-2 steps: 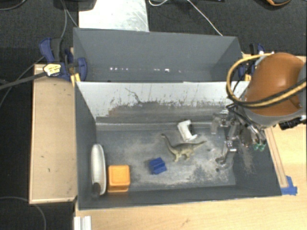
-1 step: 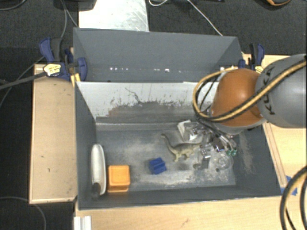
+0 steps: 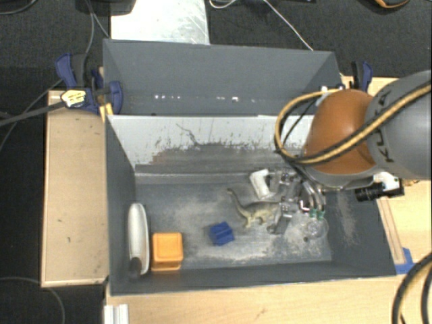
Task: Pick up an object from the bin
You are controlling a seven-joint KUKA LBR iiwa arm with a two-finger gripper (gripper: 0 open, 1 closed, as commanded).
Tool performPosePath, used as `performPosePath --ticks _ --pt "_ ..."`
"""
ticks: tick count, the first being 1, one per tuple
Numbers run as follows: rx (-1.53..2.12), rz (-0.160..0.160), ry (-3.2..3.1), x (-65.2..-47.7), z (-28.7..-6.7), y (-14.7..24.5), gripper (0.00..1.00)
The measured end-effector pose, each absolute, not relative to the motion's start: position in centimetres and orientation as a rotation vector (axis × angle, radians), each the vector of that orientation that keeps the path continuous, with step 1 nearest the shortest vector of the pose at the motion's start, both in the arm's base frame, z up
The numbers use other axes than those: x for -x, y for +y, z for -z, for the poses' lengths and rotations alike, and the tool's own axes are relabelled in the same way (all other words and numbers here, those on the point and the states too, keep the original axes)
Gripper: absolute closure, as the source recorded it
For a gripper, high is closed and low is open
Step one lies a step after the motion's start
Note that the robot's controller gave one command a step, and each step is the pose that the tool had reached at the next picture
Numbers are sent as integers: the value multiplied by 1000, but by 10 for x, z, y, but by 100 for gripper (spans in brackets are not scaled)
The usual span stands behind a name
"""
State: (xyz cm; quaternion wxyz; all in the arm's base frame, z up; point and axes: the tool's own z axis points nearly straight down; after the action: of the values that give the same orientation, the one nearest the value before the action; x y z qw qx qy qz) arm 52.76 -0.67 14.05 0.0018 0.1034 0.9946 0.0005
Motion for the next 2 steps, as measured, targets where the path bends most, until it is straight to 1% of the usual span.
performPosePath --ticks 1,2 --pt "84 -1 3136 -524 -109 -1 0" --pt "-487 -4 3094 -529 -71 9 0"
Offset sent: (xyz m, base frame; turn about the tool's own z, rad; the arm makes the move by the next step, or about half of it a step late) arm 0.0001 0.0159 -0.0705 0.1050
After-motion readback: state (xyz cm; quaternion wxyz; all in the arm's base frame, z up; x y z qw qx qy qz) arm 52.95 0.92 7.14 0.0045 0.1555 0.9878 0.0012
